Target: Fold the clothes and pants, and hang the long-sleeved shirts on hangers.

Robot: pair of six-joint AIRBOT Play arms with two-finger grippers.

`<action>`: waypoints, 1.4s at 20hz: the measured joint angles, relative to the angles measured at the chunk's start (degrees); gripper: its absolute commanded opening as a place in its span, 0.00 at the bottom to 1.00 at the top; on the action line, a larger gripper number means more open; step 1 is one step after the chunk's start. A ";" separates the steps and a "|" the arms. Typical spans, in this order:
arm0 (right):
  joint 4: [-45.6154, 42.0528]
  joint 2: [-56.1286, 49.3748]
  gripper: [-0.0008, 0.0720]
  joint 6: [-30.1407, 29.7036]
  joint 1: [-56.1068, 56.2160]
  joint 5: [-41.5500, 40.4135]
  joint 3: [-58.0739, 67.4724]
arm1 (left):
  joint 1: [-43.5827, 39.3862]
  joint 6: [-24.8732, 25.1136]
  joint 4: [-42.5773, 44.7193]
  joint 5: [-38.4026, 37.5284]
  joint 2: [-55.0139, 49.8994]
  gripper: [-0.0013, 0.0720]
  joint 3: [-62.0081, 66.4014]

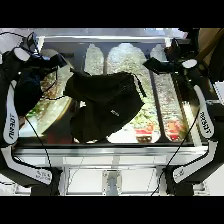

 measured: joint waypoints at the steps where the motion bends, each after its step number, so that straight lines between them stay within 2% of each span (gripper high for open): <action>1: -2.60 0.04 0.58 -0.09 -1.01 5.73 -0.07 | 0.24 1.14 0.07 -4.04 1.20 0.77 -1.95; 3: -6.10 0.11 0.58 -0.44 -2.23 14.60 -1.64 | -0.17 2.95 0.00 -9.64 5.27 0.77 -10.21; 5: -6.86 0.15 0.58 -1.27 -2.47 20.09 -4.59 | -1.20 4.07 -0.44 -10.62 11.32 0.77 -23.02; 9: -4.63 0.17 0.58 -3.39 -0.28 24.04 -9.05 | -2.40 4.04 -6.32 -1.07 25.09 0.77 -48.65; 12: -2.14 0.24 0.58 -4.55 2.27 23.91 -10.21 | -3.65 3.74 -12.44 8.55 30.60 0.77 -60.15; 14: -0.33 0.24 0.58 -5.29 3.78 23.67 -10.54 | -5.49 3.61 -15.45 13.49 31.32 0.77 -63.91; 17: 1.86 0.26 0.58 -5.86 5.31 23.50 -10.78 | -8.98 3.52 -18.27 22.67 30.93 0.66 -66.51; 21: 3.74 0.28 0.58 -6.21 6.12 24.33 -10.88 | -11.37 3.17 -19.89 34.75 30.40 0.66 -67.65; 25: 4.81 0.28 0.58 -6.27 6.34 24.48 -10.88 | -12.26 2.08 -20.35 39.93 28.04 0.65 -67.95; 26: 5.01 0.28 0.58 -6.29 6.36 24.48 -10.88 | -12.39 1.92 -20.55 40.76 27.36 0.52 -68.00; 27: 5.16 0.28 0.58 -6.29 6.36 24.57 -10.88 | -12.50 1.73 -21.16 41.88 26.82 0.18 -68.02; 28: 5.20 0.28 0.58 -6.29 6.38 24.57 -10.88 | -12.55 1.51 -21.77 42.91 26.45 0.03 -68.02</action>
